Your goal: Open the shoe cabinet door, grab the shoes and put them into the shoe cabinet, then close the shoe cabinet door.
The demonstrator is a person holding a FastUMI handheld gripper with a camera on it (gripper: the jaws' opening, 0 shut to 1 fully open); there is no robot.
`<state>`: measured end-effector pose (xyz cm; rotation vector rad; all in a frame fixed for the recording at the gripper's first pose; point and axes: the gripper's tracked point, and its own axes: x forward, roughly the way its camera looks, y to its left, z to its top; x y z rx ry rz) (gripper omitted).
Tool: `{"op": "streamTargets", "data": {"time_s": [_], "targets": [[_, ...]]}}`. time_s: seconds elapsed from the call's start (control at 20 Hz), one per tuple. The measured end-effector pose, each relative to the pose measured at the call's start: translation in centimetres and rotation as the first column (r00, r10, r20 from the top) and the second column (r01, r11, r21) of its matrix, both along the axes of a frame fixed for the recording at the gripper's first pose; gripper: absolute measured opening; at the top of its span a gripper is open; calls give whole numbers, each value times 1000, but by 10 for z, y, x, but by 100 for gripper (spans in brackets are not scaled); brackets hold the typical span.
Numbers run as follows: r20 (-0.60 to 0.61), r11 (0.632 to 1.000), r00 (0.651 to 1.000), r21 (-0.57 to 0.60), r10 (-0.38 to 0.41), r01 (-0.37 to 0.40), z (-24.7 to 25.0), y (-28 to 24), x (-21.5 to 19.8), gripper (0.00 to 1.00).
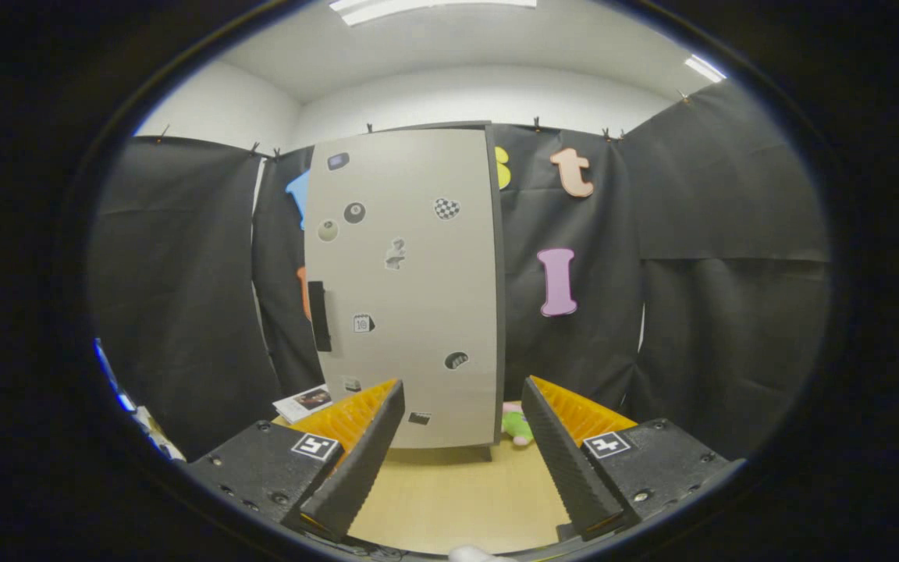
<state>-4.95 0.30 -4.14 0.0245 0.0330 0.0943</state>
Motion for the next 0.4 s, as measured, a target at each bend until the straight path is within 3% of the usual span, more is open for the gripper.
{"op": "streamTargets", "data": {"time_s": [0.4], "targets": [[5,1000,1000,-2,3,-3,2,-3,2,99]]}}
